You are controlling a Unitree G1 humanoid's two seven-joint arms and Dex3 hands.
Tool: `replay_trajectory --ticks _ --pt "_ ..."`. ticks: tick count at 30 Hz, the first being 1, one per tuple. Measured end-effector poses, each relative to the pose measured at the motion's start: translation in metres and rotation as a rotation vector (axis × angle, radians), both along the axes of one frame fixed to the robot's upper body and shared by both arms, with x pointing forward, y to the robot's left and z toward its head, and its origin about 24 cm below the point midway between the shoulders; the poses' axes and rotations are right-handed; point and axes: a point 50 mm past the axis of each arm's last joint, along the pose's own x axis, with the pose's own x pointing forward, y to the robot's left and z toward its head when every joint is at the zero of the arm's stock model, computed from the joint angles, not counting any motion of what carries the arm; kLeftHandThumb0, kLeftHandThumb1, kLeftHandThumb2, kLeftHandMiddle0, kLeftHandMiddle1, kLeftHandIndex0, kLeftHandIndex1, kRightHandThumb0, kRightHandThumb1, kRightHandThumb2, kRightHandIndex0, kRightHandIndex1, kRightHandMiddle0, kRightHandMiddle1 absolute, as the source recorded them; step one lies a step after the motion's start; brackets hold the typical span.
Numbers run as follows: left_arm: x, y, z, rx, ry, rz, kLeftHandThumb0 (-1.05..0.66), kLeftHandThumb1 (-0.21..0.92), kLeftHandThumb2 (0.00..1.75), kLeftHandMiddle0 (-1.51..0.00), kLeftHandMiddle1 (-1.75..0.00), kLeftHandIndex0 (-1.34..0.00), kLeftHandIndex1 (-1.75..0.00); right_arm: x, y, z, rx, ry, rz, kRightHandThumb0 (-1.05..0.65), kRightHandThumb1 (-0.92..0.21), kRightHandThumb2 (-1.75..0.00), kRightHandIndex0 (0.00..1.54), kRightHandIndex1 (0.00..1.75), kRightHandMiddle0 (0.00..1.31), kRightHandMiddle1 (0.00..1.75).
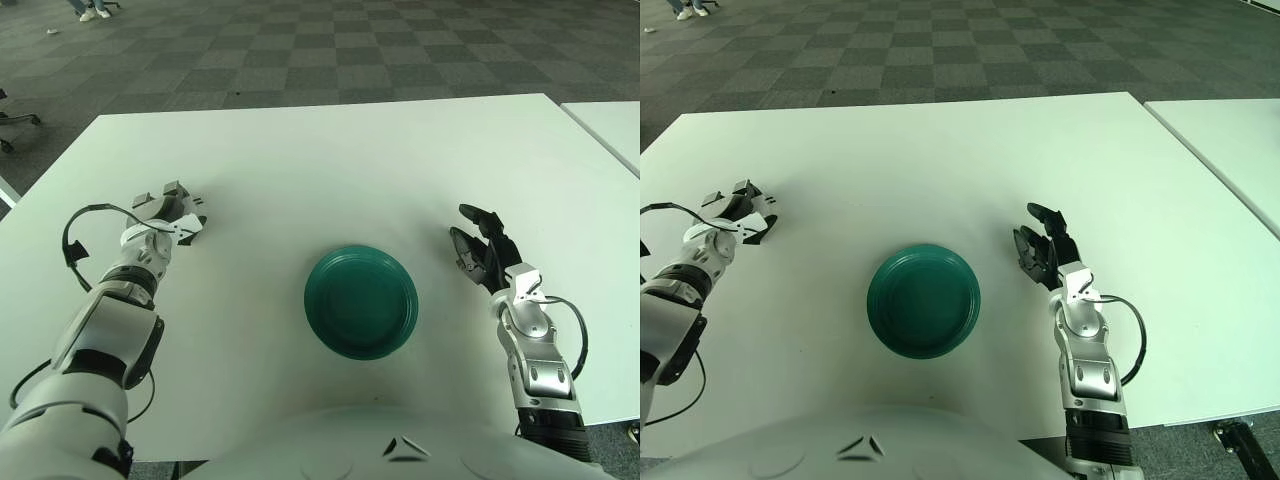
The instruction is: Put the charger into the plate.
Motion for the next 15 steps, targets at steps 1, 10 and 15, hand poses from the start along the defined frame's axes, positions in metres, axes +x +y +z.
replay_trajectory --ticks 1,10,15 --pt "0.001 -0.001 0.0 -0.005 -0.008 0.005 0.0 0.23 1.36 -0.72 -1.57 -0.48 -1.75 -0.001 -0.001 0.004 0.004 -0.01 -0.001 -0.63 -0.92 -0.58 0.31 0.0 0.0 0.76" --pt "0.0 0.0 0.002 -0.015 -0.052 0.046 0.0 0.14 1.44 -0.82 -1.52 -0.54 -1.75 0.001 -0.017 0.015 -0.034 -0.039 -0.053 -0.55 -0.91 -0.55 0.34 0.02 0.0 0.88" --pt "0.001 -0.005 0.001 -0.017 -0.075 0.035 0.0 0.12 1.47 -0.85 -1.5 -0.56 -1.75 -0.003 -0.017 0.017 -0.013 -0.034 -0.036 -0.54 -0.91 -0.55 0.35 0.02 0.0 0.88"
